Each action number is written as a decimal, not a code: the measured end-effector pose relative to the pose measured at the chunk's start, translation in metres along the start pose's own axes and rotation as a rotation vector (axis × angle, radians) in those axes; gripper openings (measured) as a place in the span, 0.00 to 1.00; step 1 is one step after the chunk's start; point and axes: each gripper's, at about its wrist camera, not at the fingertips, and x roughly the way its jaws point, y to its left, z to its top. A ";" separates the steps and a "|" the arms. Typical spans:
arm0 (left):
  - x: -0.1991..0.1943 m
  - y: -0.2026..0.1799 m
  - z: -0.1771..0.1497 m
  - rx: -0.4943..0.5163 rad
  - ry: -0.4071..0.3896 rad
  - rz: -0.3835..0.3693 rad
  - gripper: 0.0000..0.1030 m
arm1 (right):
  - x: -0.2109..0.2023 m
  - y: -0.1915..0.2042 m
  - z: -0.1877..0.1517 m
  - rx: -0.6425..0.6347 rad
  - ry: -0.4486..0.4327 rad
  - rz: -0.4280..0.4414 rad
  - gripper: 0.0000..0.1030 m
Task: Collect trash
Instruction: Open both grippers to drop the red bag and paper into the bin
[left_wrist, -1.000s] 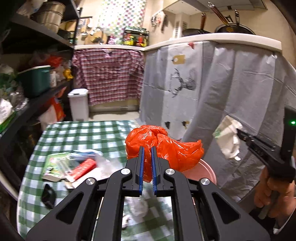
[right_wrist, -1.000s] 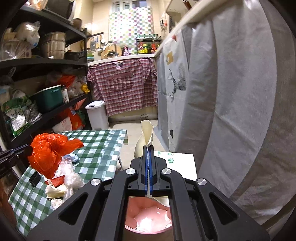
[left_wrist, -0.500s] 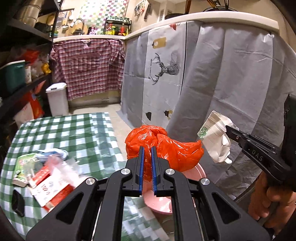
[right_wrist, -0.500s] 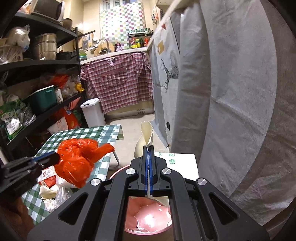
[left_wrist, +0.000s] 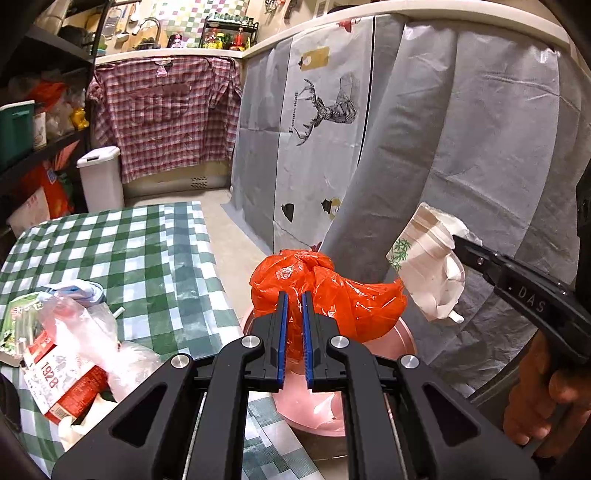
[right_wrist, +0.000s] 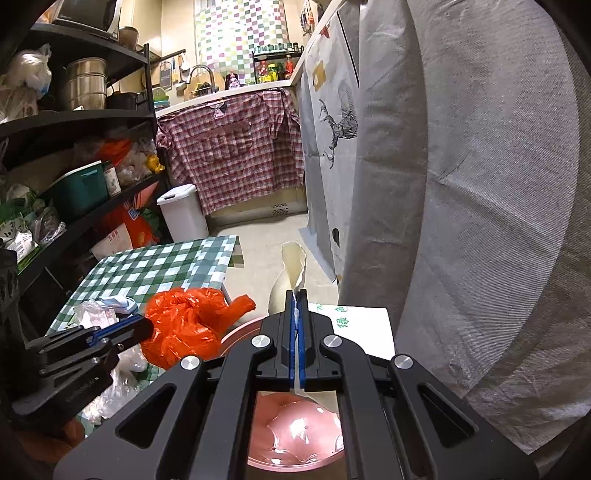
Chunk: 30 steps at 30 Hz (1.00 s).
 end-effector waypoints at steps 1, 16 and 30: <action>0.002 0.000 0.000 0.000 0.005 -0.002 0.07 | 0.001 0.000 0.000 0.000 0.003 0.000 0.01; 0.014 -0.003 -0.001 0.008 0.038 -0.005 0.11 | 0.015 0.000 -0.003 0.002 0.041 -0.014 0.07; -0.006 0.002 0.001 -0.007 0.019 -0.005 0.30 | 0.011 0.005 -0.006 -0.009 0.039 -0.027 0.36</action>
